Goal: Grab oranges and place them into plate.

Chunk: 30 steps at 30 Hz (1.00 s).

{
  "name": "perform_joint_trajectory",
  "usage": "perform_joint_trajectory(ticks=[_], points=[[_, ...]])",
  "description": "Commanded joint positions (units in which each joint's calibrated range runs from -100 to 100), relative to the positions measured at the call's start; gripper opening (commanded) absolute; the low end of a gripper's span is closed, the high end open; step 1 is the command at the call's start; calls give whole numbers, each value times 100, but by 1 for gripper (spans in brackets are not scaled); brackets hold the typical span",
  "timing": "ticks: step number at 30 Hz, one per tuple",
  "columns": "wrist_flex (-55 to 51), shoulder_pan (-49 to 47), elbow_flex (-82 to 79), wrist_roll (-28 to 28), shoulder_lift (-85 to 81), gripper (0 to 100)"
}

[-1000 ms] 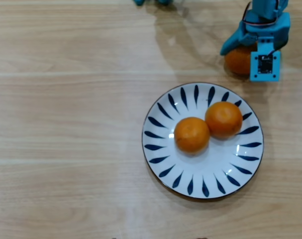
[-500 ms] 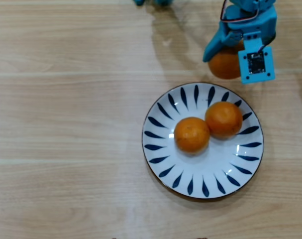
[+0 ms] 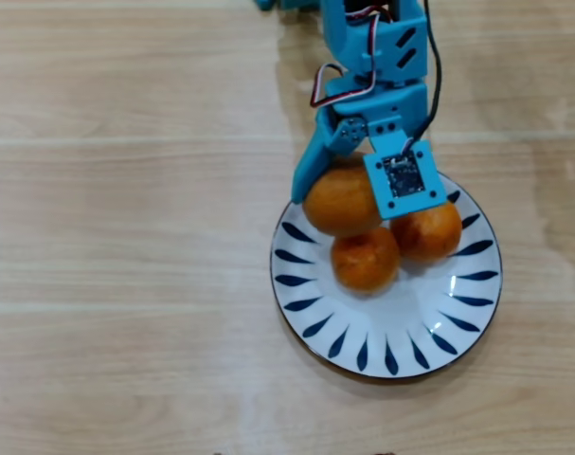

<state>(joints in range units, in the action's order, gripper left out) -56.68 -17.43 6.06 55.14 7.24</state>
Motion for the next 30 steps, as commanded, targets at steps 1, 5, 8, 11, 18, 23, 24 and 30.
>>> perform_joint_trajectory(ticks=[1, 5, 8, 11, 18, 23, 24, 30], points=[[395, 74, -158, -41, -512, 36], [403, 18, -403, 153, -529, 42], [412, -47, -457, 168, -563, 50], [412, -87, -466, 194, -572, 55], [386, -305, -412, 147, -597, 55], [326, -426, -439, -381, -1104, 55], [292, -426, -484, -537, -1248, 55], [-224, 9, -2223, -1290, -2634, 32]])
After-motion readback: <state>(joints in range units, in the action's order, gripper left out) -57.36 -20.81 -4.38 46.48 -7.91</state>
